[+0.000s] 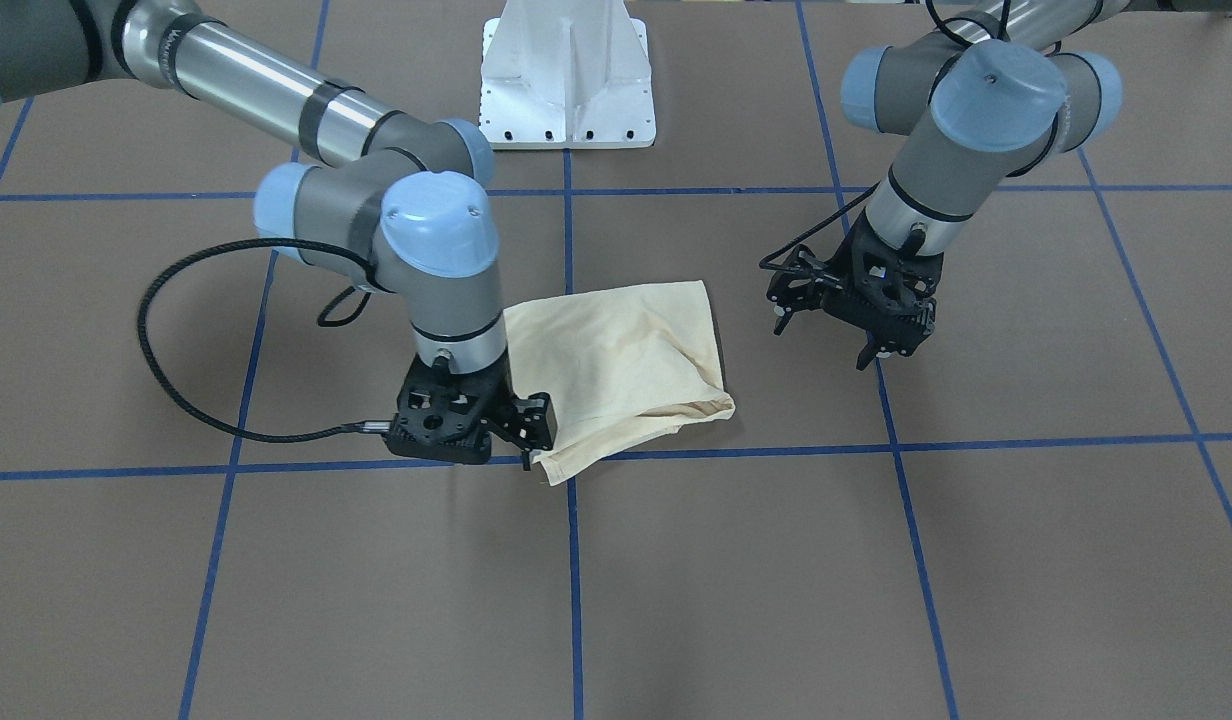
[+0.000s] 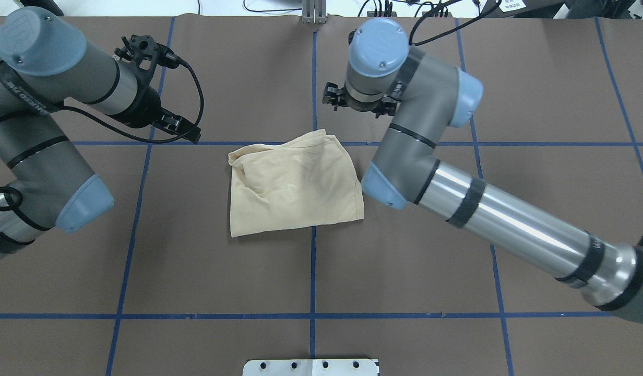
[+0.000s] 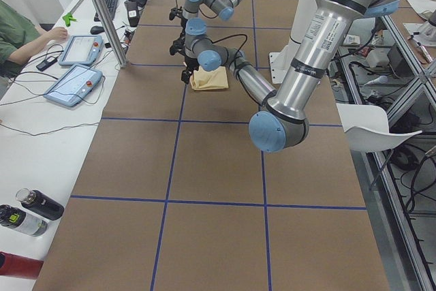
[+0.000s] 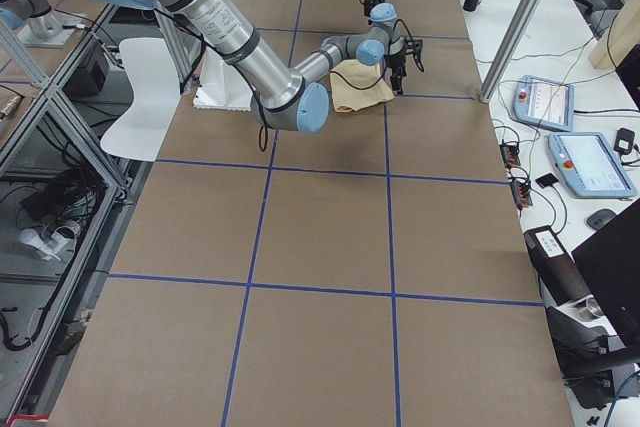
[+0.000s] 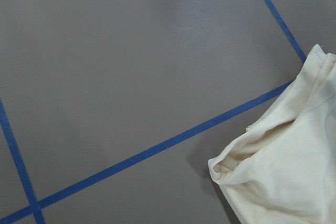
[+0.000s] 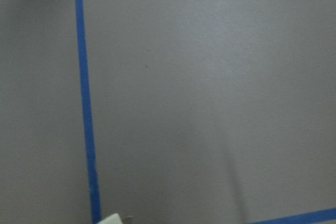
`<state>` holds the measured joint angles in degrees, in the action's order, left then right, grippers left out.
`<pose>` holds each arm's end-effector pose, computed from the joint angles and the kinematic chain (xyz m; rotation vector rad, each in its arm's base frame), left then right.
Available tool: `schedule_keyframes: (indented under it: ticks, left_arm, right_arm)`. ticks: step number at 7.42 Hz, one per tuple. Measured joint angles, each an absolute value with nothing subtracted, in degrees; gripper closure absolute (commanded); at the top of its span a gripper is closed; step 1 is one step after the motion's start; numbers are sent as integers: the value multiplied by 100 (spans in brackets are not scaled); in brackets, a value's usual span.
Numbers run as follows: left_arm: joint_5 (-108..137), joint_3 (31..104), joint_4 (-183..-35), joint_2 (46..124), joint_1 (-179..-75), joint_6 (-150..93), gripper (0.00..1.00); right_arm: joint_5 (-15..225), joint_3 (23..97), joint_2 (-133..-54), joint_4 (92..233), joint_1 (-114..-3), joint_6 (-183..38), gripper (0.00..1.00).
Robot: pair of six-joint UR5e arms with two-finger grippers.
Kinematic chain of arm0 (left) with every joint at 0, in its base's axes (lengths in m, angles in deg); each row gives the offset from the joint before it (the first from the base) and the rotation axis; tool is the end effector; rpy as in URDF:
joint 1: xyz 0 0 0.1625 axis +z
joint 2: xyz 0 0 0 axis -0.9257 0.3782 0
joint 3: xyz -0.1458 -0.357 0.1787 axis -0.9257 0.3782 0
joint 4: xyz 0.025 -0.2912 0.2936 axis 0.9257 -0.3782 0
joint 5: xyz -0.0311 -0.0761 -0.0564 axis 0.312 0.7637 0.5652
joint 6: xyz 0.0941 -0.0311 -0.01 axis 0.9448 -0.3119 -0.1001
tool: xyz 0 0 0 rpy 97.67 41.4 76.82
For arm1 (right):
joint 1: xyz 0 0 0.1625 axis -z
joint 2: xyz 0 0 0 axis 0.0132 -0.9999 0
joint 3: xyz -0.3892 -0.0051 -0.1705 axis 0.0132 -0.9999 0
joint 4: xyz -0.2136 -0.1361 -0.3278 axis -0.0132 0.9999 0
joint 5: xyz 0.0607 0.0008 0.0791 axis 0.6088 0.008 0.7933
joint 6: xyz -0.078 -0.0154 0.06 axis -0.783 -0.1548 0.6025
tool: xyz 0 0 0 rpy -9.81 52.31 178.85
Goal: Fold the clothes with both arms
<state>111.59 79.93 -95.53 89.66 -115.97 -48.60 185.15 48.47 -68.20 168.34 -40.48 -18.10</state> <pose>0.3469 -0.5164 0.2857 0.3918 0.9047 0.3316 -0.4954 -0.5806 0.2241 0.1969 -0.7812 0.2715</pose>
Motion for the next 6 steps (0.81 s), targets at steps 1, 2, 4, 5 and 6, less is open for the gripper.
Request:
schedule_keyframes:
  ticks: [1, 2, 4, 5, 6]
  left_arm:
    - [11162, 8244, -9540, 8724, -11610, -4833, 0]
    - [11164, 8490, -9533, 8457, -11630, -4764, 0]
    - [11168, 8850, -9528, 7955, -11800, -4338, 0]
    - [11203, 8925, -9527, 7771, -11940, -4041, 0]
    - [11324, 8955, -9527, 7617, -12121, -3707, 0]
  right_arm:
    - [18925, 5683, -7456, 17237, -4353, -2349, 0]
    - [19366, 6387, -8109, 17499, -4724, -2982, 0]
    - [20153, 7357, -9570, 17666, -5647, -4600, 0]
    - [20535, 7562, -10250, 17659, -6221, -5599, 0]
    - [20864, 7641, -10916, 17645, -6845, -6694, 0]
